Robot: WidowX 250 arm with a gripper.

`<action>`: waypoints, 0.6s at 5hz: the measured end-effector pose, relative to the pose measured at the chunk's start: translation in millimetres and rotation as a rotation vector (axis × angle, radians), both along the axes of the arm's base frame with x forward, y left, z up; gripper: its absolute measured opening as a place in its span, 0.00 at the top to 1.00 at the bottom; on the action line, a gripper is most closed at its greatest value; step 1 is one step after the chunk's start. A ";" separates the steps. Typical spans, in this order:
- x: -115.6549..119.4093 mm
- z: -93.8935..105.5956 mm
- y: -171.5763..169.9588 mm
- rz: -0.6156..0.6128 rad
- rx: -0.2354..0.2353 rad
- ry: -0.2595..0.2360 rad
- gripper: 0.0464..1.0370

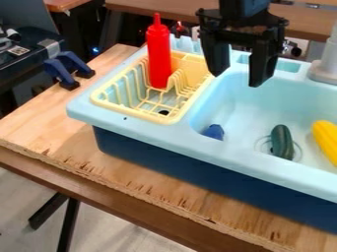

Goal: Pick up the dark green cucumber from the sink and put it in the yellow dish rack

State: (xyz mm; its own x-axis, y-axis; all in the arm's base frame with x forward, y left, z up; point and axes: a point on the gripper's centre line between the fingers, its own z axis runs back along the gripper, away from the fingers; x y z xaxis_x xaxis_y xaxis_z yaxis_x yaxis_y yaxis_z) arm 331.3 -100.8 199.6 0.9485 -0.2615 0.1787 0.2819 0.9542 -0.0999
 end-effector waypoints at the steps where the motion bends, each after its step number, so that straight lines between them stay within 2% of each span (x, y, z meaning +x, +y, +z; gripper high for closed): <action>1: -0.4 -16.2 0.1 0.008 0.010 0.046 0.03; 2: 16.3 -34.8 -1.0 0.142 -0.005 -0.014 0.03; 3: 29.4 -53.4 -13.4 0.188 -0.072 -0.013 0.03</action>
